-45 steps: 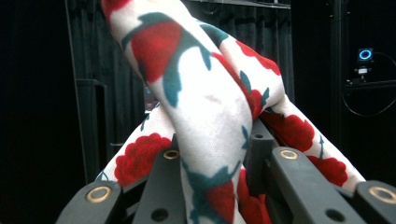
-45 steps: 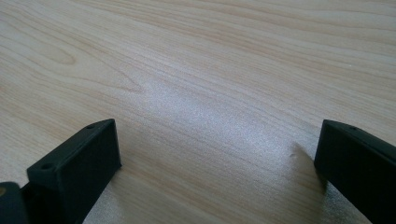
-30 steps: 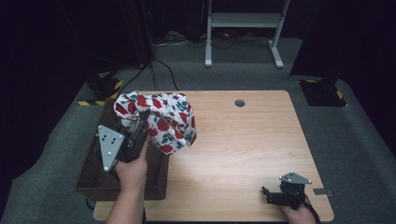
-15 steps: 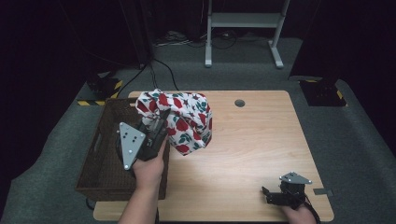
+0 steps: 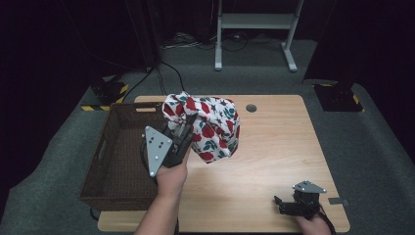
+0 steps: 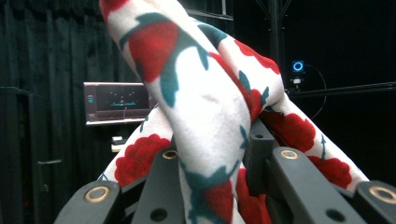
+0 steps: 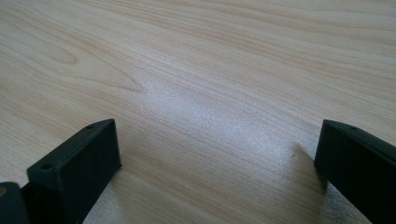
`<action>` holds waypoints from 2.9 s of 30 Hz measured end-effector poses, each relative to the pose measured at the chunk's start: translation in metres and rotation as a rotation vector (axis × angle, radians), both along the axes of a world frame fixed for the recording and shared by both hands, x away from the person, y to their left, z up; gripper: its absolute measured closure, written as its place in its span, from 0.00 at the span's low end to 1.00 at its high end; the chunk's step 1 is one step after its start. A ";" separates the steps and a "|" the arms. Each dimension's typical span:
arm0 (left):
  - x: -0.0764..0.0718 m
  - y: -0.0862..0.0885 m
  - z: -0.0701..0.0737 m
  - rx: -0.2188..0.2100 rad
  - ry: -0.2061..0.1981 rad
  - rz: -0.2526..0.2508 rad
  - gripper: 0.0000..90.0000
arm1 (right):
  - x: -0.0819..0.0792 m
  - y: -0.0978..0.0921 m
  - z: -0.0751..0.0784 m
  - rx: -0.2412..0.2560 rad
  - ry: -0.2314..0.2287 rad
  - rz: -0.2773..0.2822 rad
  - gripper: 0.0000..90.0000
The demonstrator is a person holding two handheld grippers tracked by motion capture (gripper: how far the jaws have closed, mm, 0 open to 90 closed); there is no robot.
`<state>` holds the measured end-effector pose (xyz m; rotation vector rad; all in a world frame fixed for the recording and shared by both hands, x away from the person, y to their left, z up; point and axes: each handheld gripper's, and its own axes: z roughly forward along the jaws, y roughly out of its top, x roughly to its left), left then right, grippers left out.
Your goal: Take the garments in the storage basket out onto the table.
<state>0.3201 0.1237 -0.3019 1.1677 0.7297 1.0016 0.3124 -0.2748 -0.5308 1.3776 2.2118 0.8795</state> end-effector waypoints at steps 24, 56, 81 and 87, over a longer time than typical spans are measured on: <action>0.006 -0.043 0.003 0.022 0.002 -0.091 0.83 | 0.000 0.000 0.000 -0.003 -0.002 0.012 0.00; 0.014 -0.072 -0.021 0.053 0.055 -0.136 0.83 | 0.000 0.000 0.000 -0.003 -0.001 0.009 0.00; 0.030 -0.077 -0.071 0.126 0.176 -0.129 0.83 | 0.000 0.000 0.000 -0.003 -0.001 0.011 0.00; 0.035 -0.075 -0.087 0.147 0.219 -0.116 0.83 | 0.000 0.000 0.000 -0.003 -0.001 0.012 0.00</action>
